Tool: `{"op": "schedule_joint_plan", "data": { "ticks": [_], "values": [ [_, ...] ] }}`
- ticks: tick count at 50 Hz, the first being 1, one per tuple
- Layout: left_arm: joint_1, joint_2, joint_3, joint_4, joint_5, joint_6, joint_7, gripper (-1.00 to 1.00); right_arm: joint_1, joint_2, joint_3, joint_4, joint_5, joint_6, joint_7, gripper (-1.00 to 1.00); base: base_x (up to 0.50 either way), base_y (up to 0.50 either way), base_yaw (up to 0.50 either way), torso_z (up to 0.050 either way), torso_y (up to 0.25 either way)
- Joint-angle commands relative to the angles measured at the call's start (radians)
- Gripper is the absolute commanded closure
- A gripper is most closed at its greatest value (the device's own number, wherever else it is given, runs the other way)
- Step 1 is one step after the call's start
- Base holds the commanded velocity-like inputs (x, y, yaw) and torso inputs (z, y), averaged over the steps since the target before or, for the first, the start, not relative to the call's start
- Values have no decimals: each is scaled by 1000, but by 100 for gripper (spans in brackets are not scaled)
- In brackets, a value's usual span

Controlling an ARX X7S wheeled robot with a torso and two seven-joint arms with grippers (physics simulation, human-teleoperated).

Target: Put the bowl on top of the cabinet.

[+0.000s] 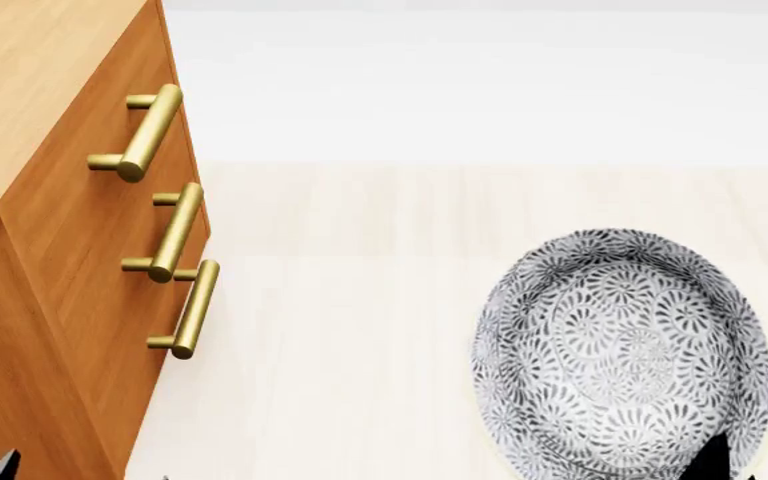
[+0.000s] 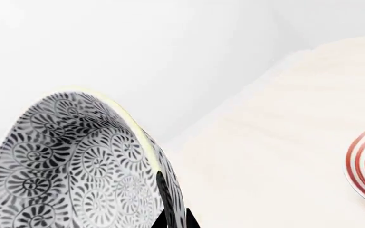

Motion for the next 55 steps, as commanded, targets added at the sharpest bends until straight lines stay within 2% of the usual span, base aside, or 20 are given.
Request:
{"op": "schedule_joint_plan", "data": {
  "ticks": [1, 13, 22, 26, 27, 29, 34, 35, 37, 38, 40, 41, 43, 45, 49, 51, 55],
  "values": [
    [-35, -11, 18, 118, 20, -146, -4, -100, 45, 8, -36, -59, -110, 34, 38, 100, 0, 0, 0, 0, 0],
    [-167, 18, 79, 231, -8, -376, 55, -100, 43, 32, -52, -99, -135, 5, -23, 100, 0, 0, 0, 0, 0],
    [-259, 33, 44, 299, -129, -511, 109, -100, 69, 37, -42, -89, -132, -3, -34, 100, 0, 0, 0, 0, 1],
    [-297, 35, 49, 336, -134, -567, 105, -100, 87, 37, -46, -84, -136, 6, -29, 100, 0, 0, 0, 0, 0],
    [-304, 43, 22, 341, -182, -569, 124, -100, 88, 37, -44, -91, -147, -2, -31, 100, 0, 0, 0, 0, 0],
    [-319, 50, 7, 363, -164, -593, 88, -100, 93, 47, -35, -112, -141, 1, -24, 100, 0, 0, 0, 0, 0],
    [-365, 59, -8, 395, -196, -641, 91, -100, 103, 50, -47, -135, -167, 7, -20, 100, 0, 0, 0, 0, 0],
    [-389, 73, -27, 415, -246, -698, 96, -100, 109, 48, -56, -139, -182, 8, -22, 100, 0, 0, 0, 0, 0],
    [-414, 77, -15, 432, -241, -731, 83, -100, 122, 45, -64, -136, -193, 14, -23, 100, 0, 0, 0, 0, 0],
    [-433, 97, -53, 435, -317, -752, 112, -100, 145, 46, -75, -130, -197, 29, -24, 100, 0, 0, 0, 0, 0],
    [-457, 95, -48, 432, -326, -754, 126, -100, 152, 46, -85, -139, -216, 32, -25, 100, 0, 0, 0, 0, 0],
    [-467, 124, -106, 435, -389, -809, 104, -100, 156, 48, -90, -147, -226, 36, -23, 100, 0, 0, 0, 0, 0],
    [-494, 129, -152, 441, -454, -841, 117, -100, 152, 53, -95, -160, -229, 36, -29, 100, 0, 0, 0, 0, 5],
    [-514, 122, -144, 440, -453, -870, 106, -100, 145, 57, -95, -172, -234, 27, -35, 100, 0, 0, 0, 0, 0],
    [-533, 112, -146, 452, -481, -889, 117, -100, 151, 61, -100, -187, -244, 30, -35, 100, 0, 0, 0, 0, 0],
    [-523, 98, -130, 458, -474, -828, 153, -100, 152, 64, -115, -200, -270, 27, -47, 100, 0, 0, 0, 0, 0],
    [-558, 107, -123, 455, -503, -876, 142, -100, 148, 63, -133, -220, -307, 26, -50, 100, 0, 0, 0, 0, 0]
  ]
}}
